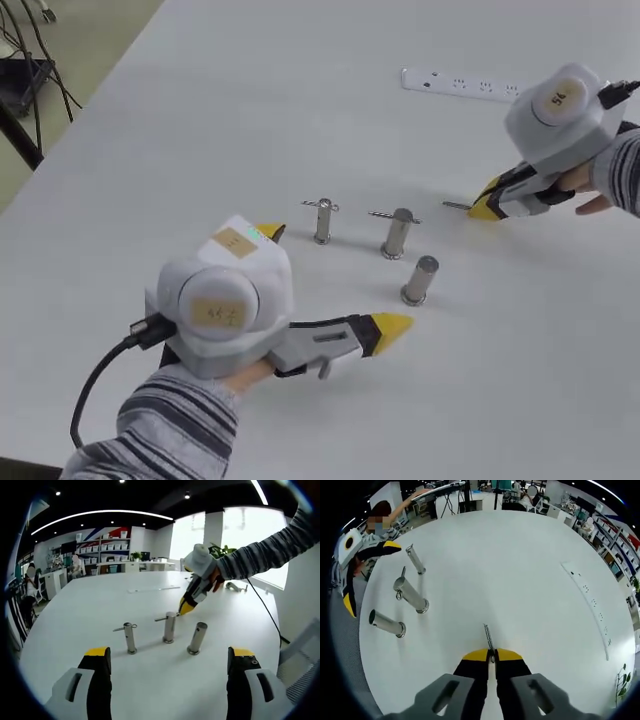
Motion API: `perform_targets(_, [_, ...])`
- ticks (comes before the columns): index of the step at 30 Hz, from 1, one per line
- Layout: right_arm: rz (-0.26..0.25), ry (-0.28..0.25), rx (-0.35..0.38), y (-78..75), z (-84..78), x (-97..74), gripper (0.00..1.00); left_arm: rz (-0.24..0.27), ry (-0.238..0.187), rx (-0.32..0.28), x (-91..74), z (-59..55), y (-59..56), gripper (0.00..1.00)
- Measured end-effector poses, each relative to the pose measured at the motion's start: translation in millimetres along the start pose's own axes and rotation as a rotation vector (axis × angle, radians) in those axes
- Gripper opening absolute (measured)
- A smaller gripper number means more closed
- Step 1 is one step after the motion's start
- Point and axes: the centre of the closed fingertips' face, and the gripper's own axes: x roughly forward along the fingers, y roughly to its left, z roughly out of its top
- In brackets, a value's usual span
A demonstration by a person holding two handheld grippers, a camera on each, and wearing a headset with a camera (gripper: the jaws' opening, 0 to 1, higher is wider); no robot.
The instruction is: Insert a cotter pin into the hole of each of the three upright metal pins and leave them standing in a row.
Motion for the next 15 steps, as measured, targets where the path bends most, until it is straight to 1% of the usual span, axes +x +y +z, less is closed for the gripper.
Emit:
perform_targets(3, [-0.003,0.016,-0.024,3.8,-1.2,-1.1,0.0,0.0,-0.004,0.0,0.0,1.2,0.1,0.96])
perform_targets(5, [-0.008,0.018,-0.04,3.3,-3.0,-1.6,0.0,0.001,-0.007,0.001,-0.1,2.1,0.4,0.96])
perform_targets(8, [-0.012,0.02,-0.055,8.6,-3.4,-4.0,0.0,0.005,-0.001,-0.001,-0.2,0.9,1.5,0.95])
perform_targets(11, [-0.026,0.007,-0.057,12.5,-2.1,-8.9,0.0,0.002,-0.006,-0.011,-0.6,1.7,1.6,0.94])
perform_targets(15, [-0.03,-0.009,-0.057,21.2,-2.1,-17.2,0.0,0.002,-0.005,-0.017,-1.0,1.6,2.7,0.92])
